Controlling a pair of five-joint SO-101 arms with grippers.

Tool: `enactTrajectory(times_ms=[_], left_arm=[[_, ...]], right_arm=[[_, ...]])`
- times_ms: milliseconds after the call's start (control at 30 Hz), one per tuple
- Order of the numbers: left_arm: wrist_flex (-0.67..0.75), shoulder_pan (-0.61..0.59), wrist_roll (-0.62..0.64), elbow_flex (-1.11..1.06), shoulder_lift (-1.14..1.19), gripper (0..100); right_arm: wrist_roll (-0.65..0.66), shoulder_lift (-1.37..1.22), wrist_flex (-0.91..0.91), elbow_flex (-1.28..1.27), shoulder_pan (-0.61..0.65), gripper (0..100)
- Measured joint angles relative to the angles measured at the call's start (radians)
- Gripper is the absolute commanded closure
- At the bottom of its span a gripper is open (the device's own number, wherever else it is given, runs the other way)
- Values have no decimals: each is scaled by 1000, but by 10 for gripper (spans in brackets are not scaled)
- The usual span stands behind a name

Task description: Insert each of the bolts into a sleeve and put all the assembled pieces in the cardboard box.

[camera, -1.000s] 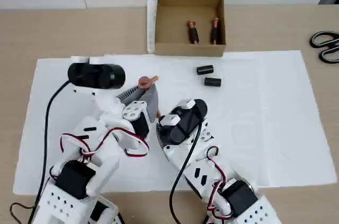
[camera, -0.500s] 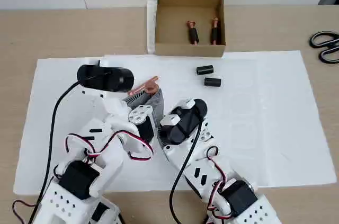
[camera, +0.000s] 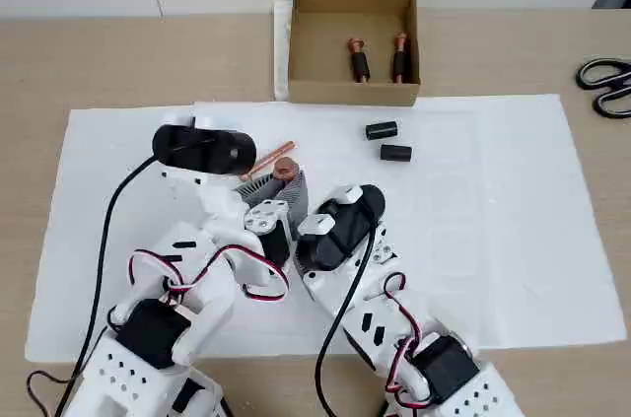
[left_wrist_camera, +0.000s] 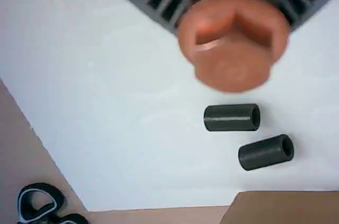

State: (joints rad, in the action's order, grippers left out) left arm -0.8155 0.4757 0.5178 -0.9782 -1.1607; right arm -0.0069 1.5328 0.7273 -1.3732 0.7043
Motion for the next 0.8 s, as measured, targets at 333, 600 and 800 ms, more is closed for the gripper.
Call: enactTrajectory(times_ms=[333, 600, 800], left_arm=[[-23, 0, 0, -2, 0, 994], [-80, 2, -3, 0, -2, 994], [-95, 5, -17, 0, -2, 994]], right_arm=[[0, 0, 0, -2, 2, 994], [0, 0, 0, -3, 2, 994], [0, 0, 0, -3, 2, 994]])
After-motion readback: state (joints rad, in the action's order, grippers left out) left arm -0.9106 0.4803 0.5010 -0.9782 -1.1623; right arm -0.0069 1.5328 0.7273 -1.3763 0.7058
